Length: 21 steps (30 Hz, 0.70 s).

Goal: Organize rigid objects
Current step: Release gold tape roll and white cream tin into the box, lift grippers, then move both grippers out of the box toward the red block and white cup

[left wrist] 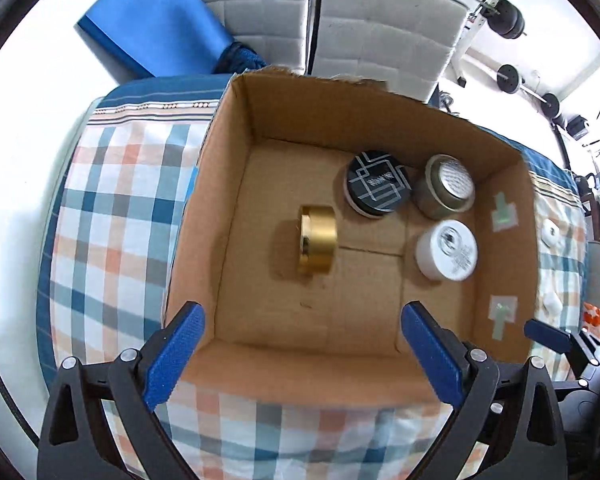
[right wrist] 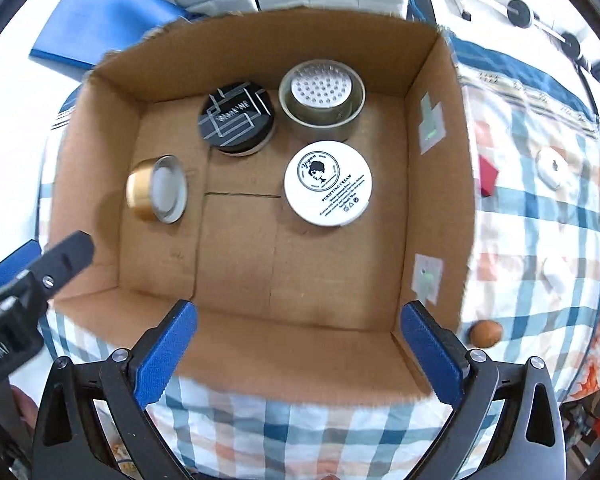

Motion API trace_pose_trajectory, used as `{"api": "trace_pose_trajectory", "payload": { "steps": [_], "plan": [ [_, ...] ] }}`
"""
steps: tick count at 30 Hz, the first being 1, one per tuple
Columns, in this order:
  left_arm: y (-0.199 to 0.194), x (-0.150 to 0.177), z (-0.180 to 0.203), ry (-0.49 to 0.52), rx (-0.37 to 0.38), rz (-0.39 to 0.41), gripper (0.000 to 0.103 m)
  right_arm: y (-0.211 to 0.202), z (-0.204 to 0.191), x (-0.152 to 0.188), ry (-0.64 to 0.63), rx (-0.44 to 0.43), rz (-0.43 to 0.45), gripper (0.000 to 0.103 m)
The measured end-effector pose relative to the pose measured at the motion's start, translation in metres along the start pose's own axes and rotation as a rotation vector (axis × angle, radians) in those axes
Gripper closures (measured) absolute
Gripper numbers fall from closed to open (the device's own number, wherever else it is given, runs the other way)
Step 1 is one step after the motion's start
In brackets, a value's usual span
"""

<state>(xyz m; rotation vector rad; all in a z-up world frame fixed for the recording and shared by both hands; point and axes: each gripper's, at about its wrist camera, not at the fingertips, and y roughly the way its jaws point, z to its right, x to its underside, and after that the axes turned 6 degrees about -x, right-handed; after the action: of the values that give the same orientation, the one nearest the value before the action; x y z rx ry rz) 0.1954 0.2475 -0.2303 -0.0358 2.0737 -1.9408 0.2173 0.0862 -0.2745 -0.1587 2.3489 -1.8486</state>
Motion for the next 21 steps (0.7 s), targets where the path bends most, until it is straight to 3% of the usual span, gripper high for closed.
{"api": "trace_pose_trajectory", "payload": {
  "steps": [12, 21],
  "plan": [
    [-0.081, 0.028, 0.042, 0.024, 0.035, 0.113, 0.002, -0.082, 0.014, 0.033, -0.046, -0.080, 0.095, 0.000],
    [-0.101, 0.027, 0.114, 0.092, 0.037, 0.162, 0.002, -0.120, 0.101, 0.044, 0.035, -0.081, 0.132, 0.000]
  ]
}}
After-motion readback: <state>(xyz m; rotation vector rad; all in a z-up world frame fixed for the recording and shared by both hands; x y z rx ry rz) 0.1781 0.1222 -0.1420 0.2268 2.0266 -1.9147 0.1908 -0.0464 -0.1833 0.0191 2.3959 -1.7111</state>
